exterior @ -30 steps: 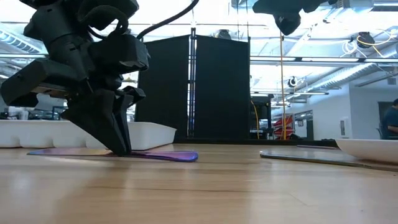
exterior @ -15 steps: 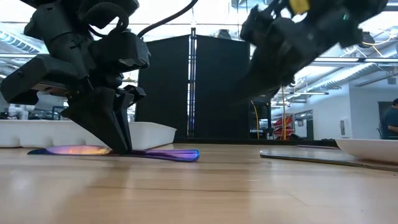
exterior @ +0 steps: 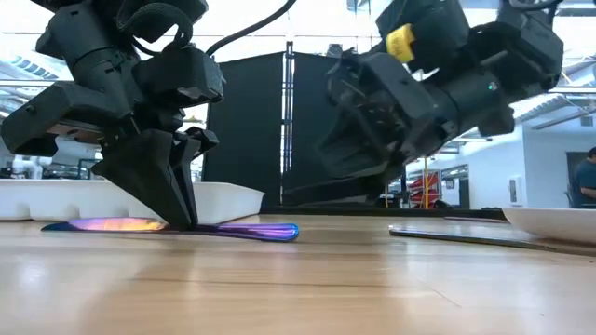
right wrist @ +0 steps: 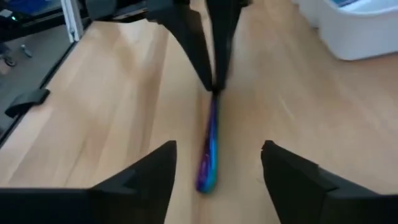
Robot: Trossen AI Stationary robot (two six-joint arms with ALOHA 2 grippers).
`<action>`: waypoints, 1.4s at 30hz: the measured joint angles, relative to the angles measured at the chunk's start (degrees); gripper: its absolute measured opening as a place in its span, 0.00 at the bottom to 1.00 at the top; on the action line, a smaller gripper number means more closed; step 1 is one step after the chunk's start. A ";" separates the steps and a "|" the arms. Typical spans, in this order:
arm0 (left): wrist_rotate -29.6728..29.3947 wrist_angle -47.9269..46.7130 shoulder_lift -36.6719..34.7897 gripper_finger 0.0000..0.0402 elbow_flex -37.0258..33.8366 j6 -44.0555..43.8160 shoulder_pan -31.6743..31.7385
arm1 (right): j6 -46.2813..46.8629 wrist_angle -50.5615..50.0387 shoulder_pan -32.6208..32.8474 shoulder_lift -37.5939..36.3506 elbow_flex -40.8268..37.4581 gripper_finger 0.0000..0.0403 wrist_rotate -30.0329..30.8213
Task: Sort silverware
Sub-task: Put the knife into the white tray
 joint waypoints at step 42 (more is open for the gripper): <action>-2.73 1.52 -4.38 0.11 0.11 -1.28 0.48 | -9.54 -33.52 7.72 5.28 19.14 0.10 19.77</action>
